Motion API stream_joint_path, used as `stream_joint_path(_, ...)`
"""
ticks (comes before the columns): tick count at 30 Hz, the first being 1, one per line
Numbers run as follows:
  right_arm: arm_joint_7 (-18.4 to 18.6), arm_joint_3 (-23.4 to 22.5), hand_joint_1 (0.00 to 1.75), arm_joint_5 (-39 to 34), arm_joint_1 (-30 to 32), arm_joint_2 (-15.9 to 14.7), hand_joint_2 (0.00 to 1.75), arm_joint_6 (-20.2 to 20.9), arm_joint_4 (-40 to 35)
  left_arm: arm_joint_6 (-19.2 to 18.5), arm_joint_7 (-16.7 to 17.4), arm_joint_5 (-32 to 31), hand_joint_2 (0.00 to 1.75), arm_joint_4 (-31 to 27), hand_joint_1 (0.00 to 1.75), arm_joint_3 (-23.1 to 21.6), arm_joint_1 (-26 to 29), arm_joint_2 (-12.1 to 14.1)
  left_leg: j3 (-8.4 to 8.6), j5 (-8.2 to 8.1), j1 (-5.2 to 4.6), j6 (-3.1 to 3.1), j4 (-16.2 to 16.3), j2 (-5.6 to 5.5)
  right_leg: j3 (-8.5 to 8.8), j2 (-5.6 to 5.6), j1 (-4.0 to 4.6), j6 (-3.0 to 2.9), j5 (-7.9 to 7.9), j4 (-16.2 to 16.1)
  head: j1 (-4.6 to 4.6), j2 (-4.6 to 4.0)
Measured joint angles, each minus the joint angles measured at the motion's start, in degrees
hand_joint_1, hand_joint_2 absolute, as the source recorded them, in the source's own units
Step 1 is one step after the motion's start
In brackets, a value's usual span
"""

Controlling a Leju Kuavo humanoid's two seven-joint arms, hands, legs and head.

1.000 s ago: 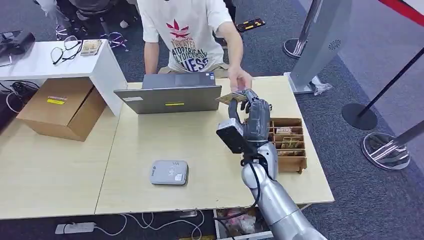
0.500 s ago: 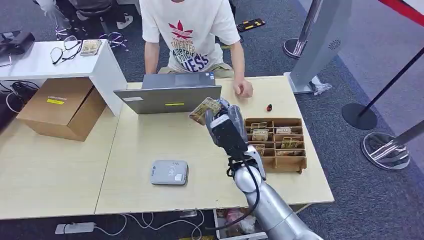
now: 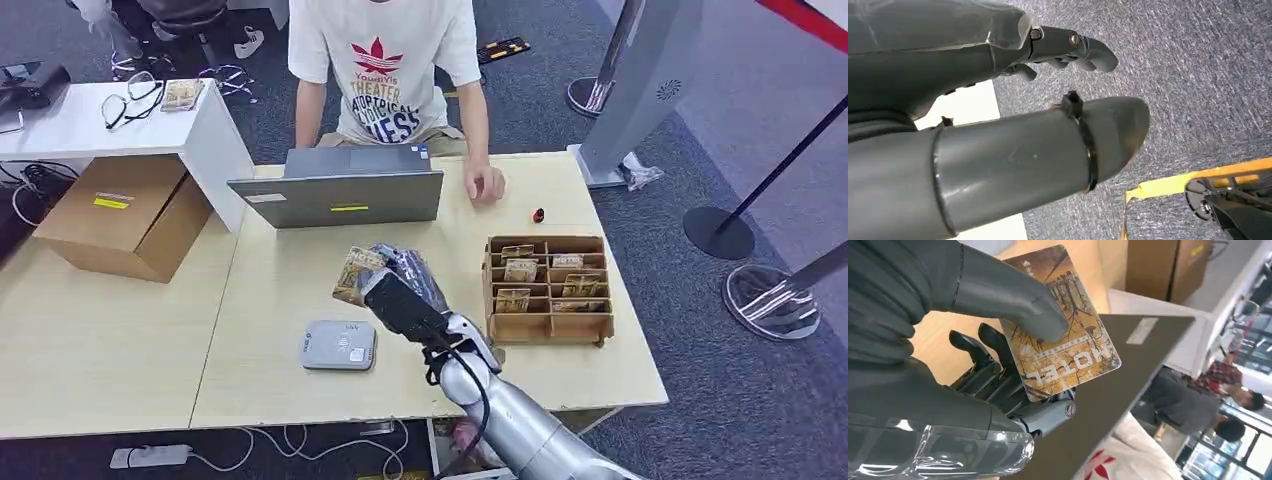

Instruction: Pass the card to the sensor for recognition and then transmit it.

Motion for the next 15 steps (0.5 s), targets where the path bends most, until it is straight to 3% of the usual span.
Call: stream_joint_path(15, 1.62, 3.71, 1.75, -1.05, -0.9, 0.57, 1.75, -1.4, 12.92, 0.11, -0.79, -0.61, 0.0, 0.0, 0.0, 0.02, 0.09, 0.26, 0.0, 0.0, 0.0, 0.0, 0.0, -0.01, 0.0, 0.0, 0.0, 0.0, 0.0, 0.0, 0.02, 0.0)
